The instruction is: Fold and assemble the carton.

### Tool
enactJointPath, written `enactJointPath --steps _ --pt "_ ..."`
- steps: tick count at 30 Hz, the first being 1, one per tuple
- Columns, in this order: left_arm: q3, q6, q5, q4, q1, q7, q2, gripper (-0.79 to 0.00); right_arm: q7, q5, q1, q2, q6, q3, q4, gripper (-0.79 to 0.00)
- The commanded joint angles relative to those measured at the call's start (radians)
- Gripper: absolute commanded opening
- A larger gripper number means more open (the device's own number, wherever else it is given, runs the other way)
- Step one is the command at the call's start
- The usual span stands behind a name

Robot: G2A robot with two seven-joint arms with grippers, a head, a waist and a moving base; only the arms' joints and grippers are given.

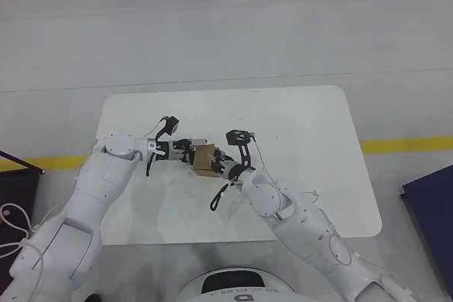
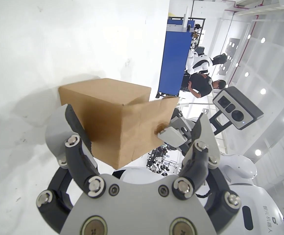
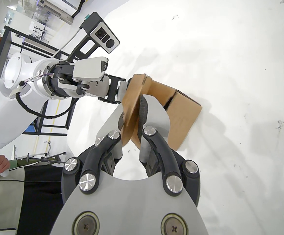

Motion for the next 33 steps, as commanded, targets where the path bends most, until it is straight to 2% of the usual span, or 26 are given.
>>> enactJointPath --steps 1,10,20,21,22,23,33 --pt "-0.001 0.002 0.003 0.003 0.0 0.001 0.0 0.0 0.007 0.015 -0.003 0.0 -0.005 0.008 0.001 -0.785" --pt "-0.035 -0.009 0.007 0.02 0.005 0.004 0.014 0.0 0.037 0.058 -0.026 0.005 -0.03 0.045 -0.005 -0.785" --pt "-0.054 0.009 0.037 -0.029 0.03 0.01 0.028 0.0 0.026 0.074 -0.035 0.003 -0.026 0.052 -0.017 -0.785" --pt "-0.055 0.012 0.046 -0.035 0.031 0.01 0.031 0.0 0.024 0.079 -0.037 0.003 -0.032 0.055 -0.018 -0.563" --pt "-0.056 0.014 0.06 -0.042 0.033 0.011 0.033 0.0 0.021 0.087 -0.041 0.004 -0.039 0.059 -0.02 -0.077" --pt "-0.055 0.018 0.078 -0.049 0.035 0.012 0.036 0.0 0.019 0.095 -0.046 0.004 -0.047 0.065 -0.024 0.0" --pt "-0.04 0.134 0.275 -0.204 0.074 0.053 0.066 0.0 -0.037 0.191 -0.134 0.025 -0.175 0.193 -0.029 0.0"
